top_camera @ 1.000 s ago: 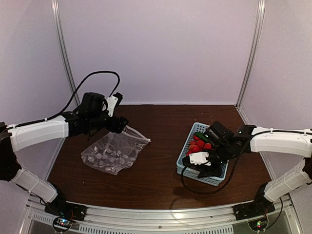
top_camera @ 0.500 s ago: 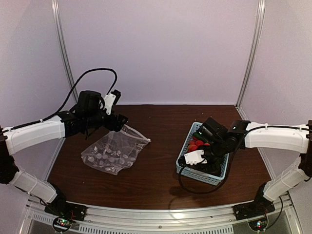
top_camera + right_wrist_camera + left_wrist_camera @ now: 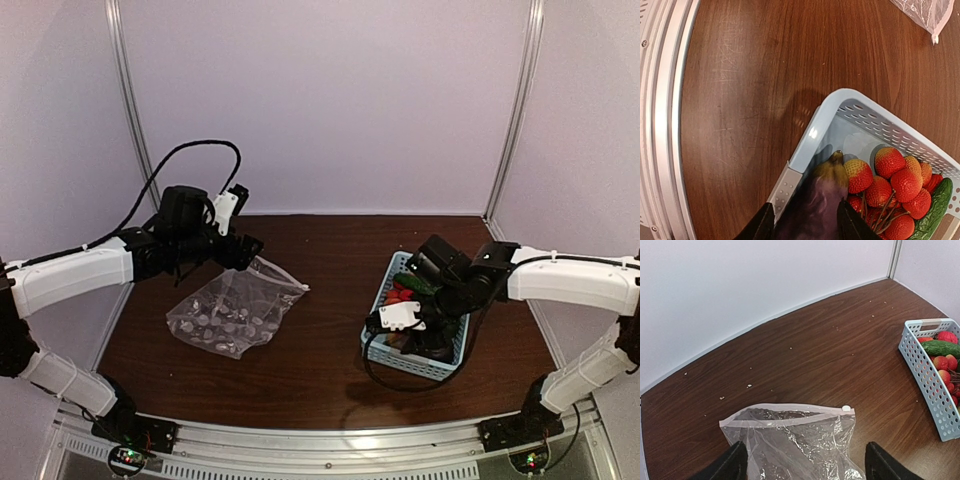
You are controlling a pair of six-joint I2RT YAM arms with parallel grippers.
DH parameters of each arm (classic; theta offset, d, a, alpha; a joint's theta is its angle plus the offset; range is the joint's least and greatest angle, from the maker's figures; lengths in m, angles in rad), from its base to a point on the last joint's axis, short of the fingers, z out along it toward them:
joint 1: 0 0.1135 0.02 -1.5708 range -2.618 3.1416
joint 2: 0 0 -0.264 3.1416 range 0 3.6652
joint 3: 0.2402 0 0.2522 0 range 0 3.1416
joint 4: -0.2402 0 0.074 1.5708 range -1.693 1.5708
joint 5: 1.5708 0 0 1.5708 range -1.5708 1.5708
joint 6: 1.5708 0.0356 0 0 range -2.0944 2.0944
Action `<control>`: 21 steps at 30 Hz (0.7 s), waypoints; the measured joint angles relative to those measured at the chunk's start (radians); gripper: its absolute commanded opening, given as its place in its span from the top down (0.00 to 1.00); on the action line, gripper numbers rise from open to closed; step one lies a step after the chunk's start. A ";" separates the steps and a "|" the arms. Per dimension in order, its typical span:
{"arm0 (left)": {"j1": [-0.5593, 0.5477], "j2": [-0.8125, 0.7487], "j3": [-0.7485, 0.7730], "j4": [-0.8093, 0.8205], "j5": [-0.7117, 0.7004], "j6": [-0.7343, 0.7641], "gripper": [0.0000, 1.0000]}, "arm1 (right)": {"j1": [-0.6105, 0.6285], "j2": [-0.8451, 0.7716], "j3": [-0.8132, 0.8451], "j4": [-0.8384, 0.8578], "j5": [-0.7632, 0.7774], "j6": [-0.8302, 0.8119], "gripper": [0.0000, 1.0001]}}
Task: Place the food in the zip-top bag and seal the zipper
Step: Move the bin to the center of the board.
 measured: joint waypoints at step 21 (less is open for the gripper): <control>0.000 -0.012 0.000 0.000 0.019 0.000 0.18 | 0.011 0.111 -0.003 0.010 -0.039 -0.083 1.00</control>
